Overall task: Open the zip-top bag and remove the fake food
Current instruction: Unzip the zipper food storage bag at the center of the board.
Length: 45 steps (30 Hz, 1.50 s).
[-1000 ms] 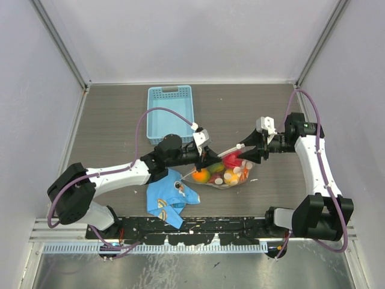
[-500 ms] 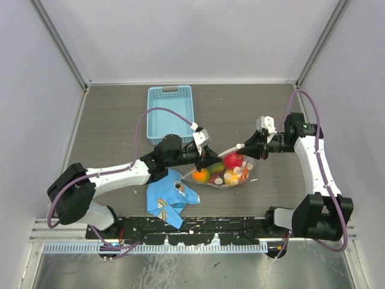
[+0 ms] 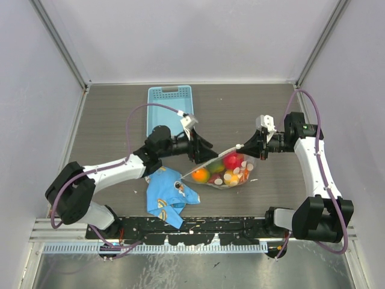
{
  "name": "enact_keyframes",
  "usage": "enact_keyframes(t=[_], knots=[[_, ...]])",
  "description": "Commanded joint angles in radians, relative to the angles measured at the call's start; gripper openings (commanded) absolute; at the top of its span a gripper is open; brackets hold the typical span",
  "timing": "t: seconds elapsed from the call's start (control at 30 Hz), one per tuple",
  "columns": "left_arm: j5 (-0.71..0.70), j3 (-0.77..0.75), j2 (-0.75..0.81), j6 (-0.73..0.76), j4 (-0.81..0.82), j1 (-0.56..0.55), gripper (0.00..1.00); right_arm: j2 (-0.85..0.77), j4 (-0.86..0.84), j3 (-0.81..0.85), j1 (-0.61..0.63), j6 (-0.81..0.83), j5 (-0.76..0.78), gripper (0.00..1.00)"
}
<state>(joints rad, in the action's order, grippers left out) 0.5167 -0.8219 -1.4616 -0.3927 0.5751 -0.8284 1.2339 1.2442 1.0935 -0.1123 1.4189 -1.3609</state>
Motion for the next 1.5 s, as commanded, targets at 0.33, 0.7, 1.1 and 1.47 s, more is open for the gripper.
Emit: enact_keyframes(t=[0.33, 0.7, 1.1, 1.47], knots=[[-0.02, -0.205, 0.077, -0.204, -0.201, 0.071, 0.98, 0.036, -0.038, 0.055, 0.008, -0.128, 0.018, 0.01], [-0.126, -0.425, -0.035, 0.132, -0.465, -0.087, 0.75, 0.042, -0.024, 0.048, 0.008, -0.128, 0.032, 0.01], [-0.032, -0.568, -0.182, 0.128, -0.473, -0.092, 0.45, 0.039, -0.01, 0.042, 0.009, -0.108, 0.037, 0.01], [0.04, -0.594, -0.223, 0.072, -0.413, -0.092, 0.37, 0.044, -0.005, 0.041, 0.013, -0.1, 0.04, 0.01]])
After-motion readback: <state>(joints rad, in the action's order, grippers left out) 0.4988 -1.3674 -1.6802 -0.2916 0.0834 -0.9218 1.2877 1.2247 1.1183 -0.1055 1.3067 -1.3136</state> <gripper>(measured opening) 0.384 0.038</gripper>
